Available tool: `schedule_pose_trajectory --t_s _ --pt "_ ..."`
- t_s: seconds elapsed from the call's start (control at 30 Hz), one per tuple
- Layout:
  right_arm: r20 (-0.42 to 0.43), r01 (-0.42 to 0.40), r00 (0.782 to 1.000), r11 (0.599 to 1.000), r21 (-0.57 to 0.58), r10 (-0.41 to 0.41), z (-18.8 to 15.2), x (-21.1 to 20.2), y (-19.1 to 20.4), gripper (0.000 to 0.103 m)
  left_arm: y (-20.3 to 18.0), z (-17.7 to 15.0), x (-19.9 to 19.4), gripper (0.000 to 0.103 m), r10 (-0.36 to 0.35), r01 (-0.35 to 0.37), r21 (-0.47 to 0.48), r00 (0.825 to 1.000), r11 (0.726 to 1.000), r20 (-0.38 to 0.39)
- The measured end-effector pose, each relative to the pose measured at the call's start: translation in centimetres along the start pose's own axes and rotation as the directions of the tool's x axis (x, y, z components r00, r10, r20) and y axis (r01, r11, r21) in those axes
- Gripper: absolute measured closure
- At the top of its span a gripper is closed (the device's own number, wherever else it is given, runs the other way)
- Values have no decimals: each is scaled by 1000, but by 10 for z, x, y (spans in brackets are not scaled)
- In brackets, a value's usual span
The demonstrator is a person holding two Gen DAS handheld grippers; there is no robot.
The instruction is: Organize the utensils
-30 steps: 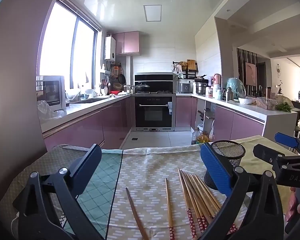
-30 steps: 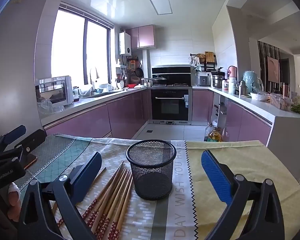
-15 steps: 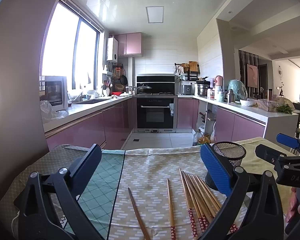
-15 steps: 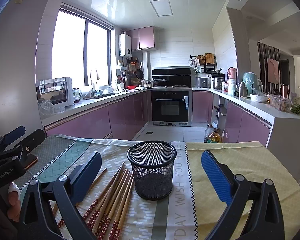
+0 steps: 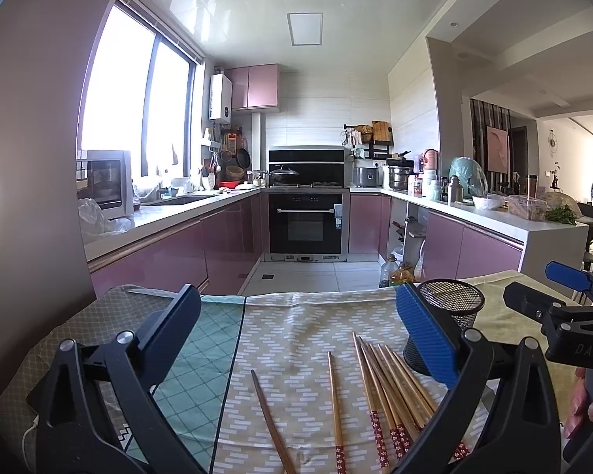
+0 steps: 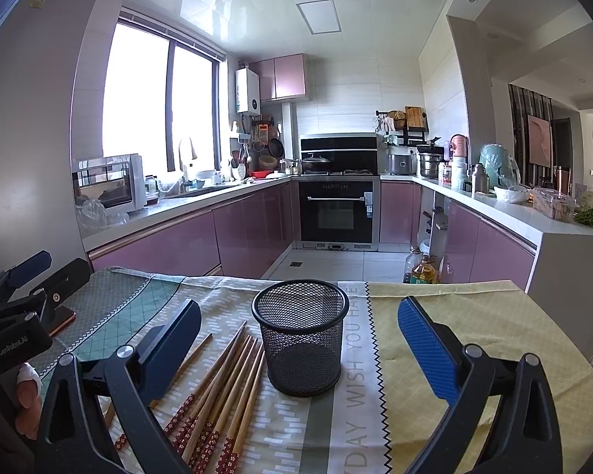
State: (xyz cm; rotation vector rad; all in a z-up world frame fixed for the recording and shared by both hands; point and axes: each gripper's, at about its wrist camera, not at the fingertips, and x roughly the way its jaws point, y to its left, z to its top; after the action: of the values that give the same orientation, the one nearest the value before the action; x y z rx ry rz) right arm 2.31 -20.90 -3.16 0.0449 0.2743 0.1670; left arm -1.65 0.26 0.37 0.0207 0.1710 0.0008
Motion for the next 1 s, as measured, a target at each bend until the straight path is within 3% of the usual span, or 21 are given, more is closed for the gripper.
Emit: schedule_pose_trajectory --t_s 1.0 --pt "6 -5 1000 1000 3 5 0 -3 0 7 -3 -1 0 6 -5 5 1 1000 1000 0"
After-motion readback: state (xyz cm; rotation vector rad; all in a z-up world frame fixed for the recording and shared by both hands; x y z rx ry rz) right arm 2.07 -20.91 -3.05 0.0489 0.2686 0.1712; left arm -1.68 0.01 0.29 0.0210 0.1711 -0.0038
